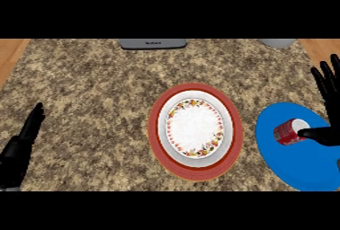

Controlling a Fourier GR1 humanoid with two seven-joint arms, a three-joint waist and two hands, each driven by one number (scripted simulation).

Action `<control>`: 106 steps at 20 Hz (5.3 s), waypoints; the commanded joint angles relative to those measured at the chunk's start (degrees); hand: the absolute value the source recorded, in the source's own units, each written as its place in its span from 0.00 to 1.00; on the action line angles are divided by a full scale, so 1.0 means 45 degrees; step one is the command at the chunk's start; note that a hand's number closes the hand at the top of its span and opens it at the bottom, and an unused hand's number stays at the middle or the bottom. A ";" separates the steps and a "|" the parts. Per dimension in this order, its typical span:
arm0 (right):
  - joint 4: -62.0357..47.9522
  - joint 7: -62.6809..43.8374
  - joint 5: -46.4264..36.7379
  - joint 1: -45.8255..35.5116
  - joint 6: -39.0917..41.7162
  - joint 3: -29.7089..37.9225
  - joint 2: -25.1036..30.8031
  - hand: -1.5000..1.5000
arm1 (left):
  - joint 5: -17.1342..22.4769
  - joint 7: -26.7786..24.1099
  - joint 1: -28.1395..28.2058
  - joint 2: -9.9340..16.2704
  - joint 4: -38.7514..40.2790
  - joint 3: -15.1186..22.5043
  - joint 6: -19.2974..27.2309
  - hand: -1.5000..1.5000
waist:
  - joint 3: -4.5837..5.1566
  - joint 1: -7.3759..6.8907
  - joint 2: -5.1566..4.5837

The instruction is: Pick the can from the plate and place it in the plate

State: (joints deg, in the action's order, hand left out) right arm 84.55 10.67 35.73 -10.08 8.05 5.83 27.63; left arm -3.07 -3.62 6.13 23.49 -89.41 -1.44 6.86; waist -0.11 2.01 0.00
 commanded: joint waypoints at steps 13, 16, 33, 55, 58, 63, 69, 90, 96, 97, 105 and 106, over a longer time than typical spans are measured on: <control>0.0640 -0.0567 0.0525 0.3923 0.4727 0.3010 0.3817 0.00 | -0.0754 -0.0233 -0.0385 -0.0538 0.0713 0.0197 -0.0057 0.50 | 0.0030 -0.0302 -0.0036; 0.0544 -0.0507 -0.0875 0.3970 0.5123 0.2967 0.4704 0.00 | -0.0481 -0.0469 -0.0105 -0.0328 0.0486 -0.0111 -0.0315 0.50 | 0.0026 -0.0477 -0.0026; -0.2411 -0.1487 -0.5744 0.0591 0.7171 -0.0125 0.5418 0.00 | -0.0860 -0.1479 -0.0393 -0.0723 0.1605 -0.0479 -0.0624 0.50 | 0.0023 -0.0553 -0.0020; -0.6851 0.1852 -1.2336 -0.2648 0.7778 -0.2263 0.3042 0.00 | -0.1489 -0.0807 0.0291 -0.1342 0.0281 -0.0932 -0.1333 0.50 | 0.0022 -0.0560 0.0000; -0.6762 0.1843 -1.2684 -0.2183 0.7486 -0.2039 0.2611 0.00 | -0.1731 -0.1390 -0.0725 -0.1523 0.1608 -0.1164 -0.1274 0.50 | 0.0025 -0.0480 -0.0001; -0.7938 0.3065 -1.3544 -0.2398 0.7256 -0.1889 0.2474 0.00 | -0.1645 -0.0657 -0.0198 -0.1422 0.0315 -0.1340 -0.1838 0.50 | 0.0020 -0.0526 -0.0002; -0.6811 0.2374 -1.3329 -0.1767 0.6989 -0.1693 0.1487 1.00 | -0.1958 -0.1329 -0.0054 -0.1762 0.0917 -0.1470 -0.1684 0.50 | 0.0026 -0.0458 0.0011; -1.0712 0.6480 -1.7998 -0.7355 0.0709 -0.2936 0.2540 1.00 | -0.2423 -0.0827 -0.1669 -0.2223 0.0879 -0.0791 -0.1998 0.50 | -0.0087 -0.1907 -0.0592; -1.2333 0.8620 -1.7029 -0.8487 -0.1084 -0.1336 0.2659 1.00 | -0.2287 -0.0842 -0.1744 -0.1858 0.1051 -0.1276 -0.2031 0.50 | -0.0076 -0.1602 -0.0482; -1.2537 0.8821 -1.7095 -0.8747 -0.1499 -0.1333 0.2332 1.00 | -0.2360 -0.0554 -0.1827 -0.2015 0.1192 -0.1073 -0.2072 0.50 | -0.0061 -0.1512 -0.0446; -1.3138 1.3131 -1.5285 -1.0066 0.0989 -0.0217 0.2758 1.00 | -0.2505 -0.0513 -0.1529 -0.2130 0.1035 -0.1258 -0.1673 0.50 | -0.0022 -0.1108 -0.0234; -1.3268 1.3642 -1.5252 -0.9638 0.0814 -0.0241 0.2727 1.00 | -0.2156 -0.1072 -0.0763 -0.2032 0.0887 -0.1331 -0.2087 0.50 | -0.0019 -0.1149 -0.0207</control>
State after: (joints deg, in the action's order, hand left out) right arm 26.56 59.73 -34.86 -52.73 6.53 3.81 39.15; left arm -13.50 -7.65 0.86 14.39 -84.80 -7.07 -2.01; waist -0.24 -3.79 -1.28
